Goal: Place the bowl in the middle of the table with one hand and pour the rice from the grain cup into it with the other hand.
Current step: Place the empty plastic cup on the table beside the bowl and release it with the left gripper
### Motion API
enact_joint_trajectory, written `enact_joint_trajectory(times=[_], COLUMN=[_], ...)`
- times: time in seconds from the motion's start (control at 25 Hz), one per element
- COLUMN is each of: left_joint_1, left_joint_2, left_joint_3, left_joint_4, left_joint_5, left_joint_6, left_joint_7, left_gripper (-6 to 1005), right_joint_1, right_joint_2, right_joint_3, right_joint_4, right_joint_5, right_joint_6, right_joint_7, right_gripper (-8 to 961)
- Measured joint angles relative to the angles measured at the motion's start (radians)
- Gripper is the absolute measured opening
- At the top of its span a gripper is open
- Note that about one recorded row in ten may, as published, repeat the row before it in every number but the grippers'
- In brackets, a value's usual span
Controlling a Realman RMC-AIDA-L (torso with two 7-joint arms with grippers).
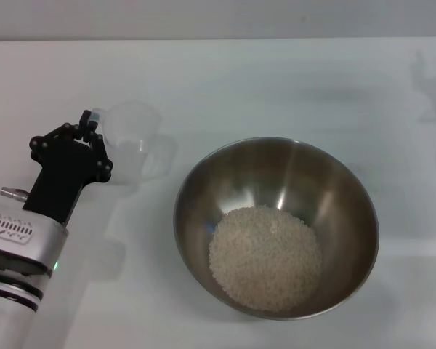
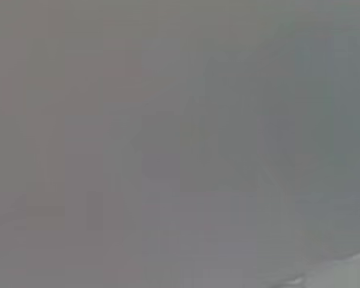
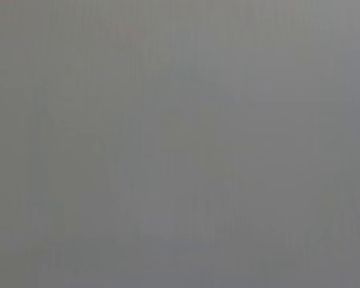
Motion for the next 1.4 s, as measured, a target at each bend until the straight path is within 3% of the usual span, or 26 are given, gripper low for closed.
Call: enact_joint_trajectory(times=[0.4, 1.12, 1.4], left_joint_1=[-0.010, -0.013, 0.019], left_joint_2=[0.000, 0.000, 0.004], left_joint_3=[-0.040, -0.038, -0.022], left_joint_4=[0.002, 0.012, 0.013], left_joint_5=[-0.001, 0.001, 0.008], left_joint_6=[-0.111, -0.173, -0.153], left_joint_7=[-0.065, -0.070, -0.072], left_gripper=[143, 201, 303], right_joint_1=[0.007, 0.005, 0.005], right_joint_2=[-0.003, -0.006, -0.006], right_joint_3=[0.000, -0.004, -0.003], right_joint_4=[0.000, 0.003, 0.010], right_joint_5=[-0.001, -0.001, -0.001], right_joint_6=[-0.006, -0.021, -0.020], right_joint_7=[-0.005, -0.008, -0.008], right_gripper=[492, 492, 492])
